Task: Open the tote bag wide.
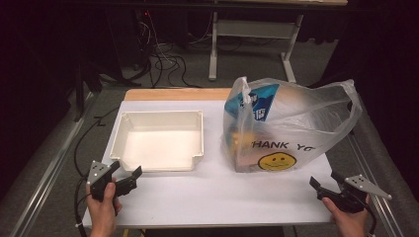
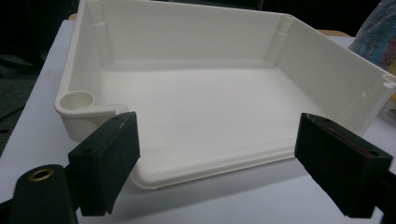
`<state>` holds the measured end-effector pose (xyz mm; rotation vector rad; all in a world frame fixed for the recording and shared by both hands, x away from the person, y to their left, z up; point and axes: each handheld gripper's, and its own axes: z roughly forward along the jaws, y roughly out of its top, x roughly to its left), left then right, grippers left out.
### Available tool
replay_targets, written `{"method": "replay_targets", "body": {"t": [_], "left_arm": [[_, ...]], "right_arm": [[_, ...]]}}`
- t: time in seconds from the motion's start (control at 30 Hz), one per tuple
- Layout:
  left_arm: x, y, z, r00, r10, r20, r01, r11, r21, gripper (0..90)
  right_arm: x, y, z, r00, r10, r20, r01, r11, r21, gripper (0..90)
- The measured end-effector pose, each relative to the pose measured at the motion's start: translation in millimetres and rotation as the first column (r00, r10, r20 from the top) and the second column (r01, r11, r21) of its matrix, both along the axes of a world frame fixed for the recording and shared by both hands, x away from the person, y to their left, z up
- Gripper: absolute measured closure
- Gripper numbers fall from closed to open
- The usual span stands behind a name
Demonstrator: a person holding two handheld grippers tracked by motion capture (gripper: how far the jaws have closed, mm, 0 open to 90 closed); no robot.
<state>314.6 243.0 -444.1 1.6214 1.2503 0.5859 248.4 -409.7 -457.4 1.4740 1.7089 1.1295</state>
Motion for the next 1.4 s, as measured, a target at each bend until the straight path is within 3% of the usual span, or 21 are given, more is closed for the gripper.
{"method": "replay_targets", "body": {"t": [0.6, 1.4], "left_arm": [[0.9, -7.4, 0.8, 1.0, -0.006, -0.002, 0.006, 0.9999, 0.01, 15.0], [0.3, -12.8, 0.7, 0.9999, -0.008, -0.006, 0.008, 0.9996, 0.028, 15.1]], "right_arm": [[-0.3, 6.1, 4.5, 0.9995, 0.019, 0.024, -0.018, 1.0, -0.017, 14.6], [1.1, 4.6, 2.2, 0.9997, 0.023, 0.001, -0.023, 1.0, -0.015, 15.1]]}}
